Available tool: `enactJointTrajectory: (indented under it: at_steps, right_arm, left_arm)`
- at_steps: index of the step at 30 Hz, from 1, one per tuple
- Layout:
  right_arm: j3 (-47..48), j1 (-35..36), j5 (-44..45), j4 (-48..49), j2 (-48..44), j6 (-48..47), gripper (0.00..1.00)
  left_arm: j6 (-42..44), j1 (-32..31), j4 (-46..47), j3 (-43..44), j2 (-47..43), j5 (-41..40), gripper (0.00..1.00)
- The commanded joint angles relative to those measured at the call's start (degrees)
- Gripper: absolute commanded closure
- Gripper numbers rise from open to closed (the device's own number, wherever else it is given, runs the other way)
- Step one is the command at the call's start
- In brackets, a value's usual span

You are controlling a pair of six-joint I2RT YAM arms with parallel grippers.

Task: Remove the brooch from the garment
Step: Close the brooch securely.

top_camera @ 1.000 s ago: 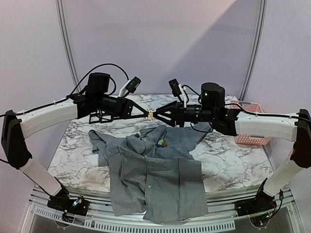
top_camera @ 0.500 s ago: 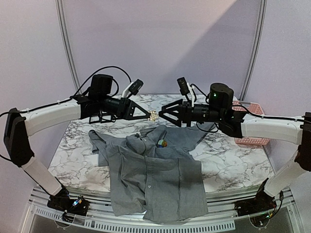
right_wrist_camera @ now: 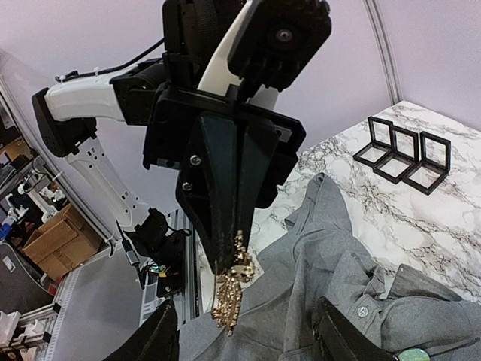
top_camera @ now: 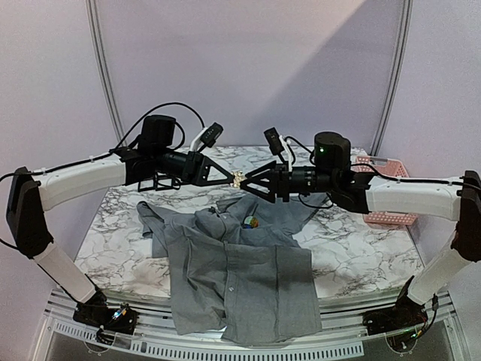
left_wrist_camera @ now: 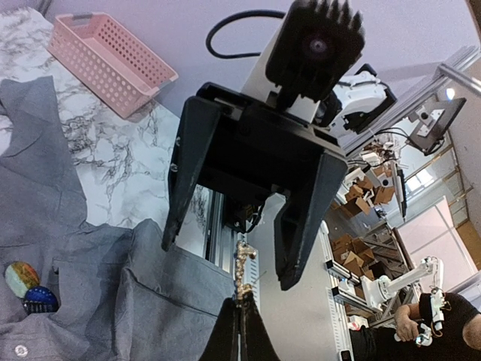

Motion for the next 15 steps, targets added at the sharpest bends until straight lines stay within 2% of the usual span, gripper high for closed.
enactJointTrajectory:
  at_steps: [1, 15]
  right_arm:
    - [2.7, 0.2, -0.4, -1.3, 1.2, -0.2, 0.43]
    - [3.9, 0.2, -0.4, -2.3, 3.2, 0.3, 0.55]
  left_arm:
    - [-0.2, -0.8, 1.1, 0.3, 0.7, 0.1, 1.0]
    - [0.1, -0.9, 0.9, 0.3, 0.5, -0.1, 1.0]
